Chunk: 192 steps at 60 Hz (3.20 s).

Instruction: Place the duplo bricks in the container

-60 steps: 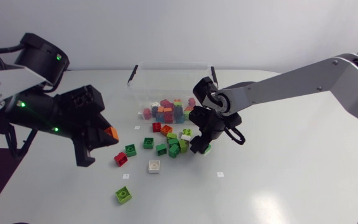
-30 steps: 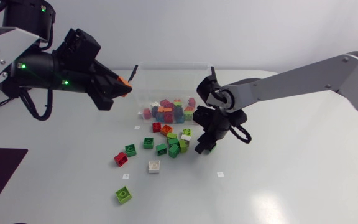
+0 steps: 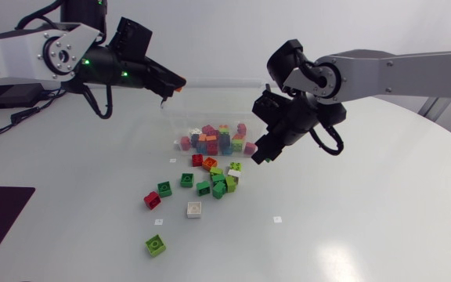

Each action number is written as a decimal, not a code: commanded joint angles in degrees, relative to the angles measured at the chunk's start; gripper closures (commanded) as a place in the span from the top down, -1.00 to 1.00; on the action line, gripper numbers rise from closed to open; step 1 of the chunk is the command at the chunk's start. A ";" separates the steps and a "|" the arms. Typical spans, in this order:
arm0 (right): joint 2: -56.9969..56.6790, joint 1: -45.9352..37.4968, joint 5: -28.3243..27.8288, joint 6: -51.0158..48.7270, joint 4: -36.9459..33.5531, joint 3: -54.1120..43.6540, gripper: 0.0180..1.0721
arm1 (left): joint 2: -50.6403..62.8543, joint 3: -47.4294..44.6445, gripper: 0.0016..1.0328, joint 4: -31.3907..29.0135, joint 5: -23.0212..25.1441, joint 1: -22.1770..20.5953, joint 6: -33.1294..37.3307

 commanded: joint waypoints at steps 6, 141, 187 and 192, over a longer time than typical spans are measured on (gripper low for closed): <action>-2.59 -0.20 -1.07 2.52 1.72 2.91 -0.50 | 7.54 5.89 -0.22 3.16 -1.20 0.33 -4.59; 2.95 2.62 -1.51 -1.43 5.94 15.39 0.88 | -7.84 -26.72 0.77 -22.06 -20.72 -2.31 17.73; -5.76 8.86 -6.43 -8.02 10.07 -12.82 0.88 | 7.45 -23.12 -0.14 -16.87 -21.86 -3.36 13.34; -5.67 9.74 -8.72 -9.69 9.89 -13.26 0.88 | 7.89 -23.12 -0.18 -16.00 -21.59 -3.36 13.34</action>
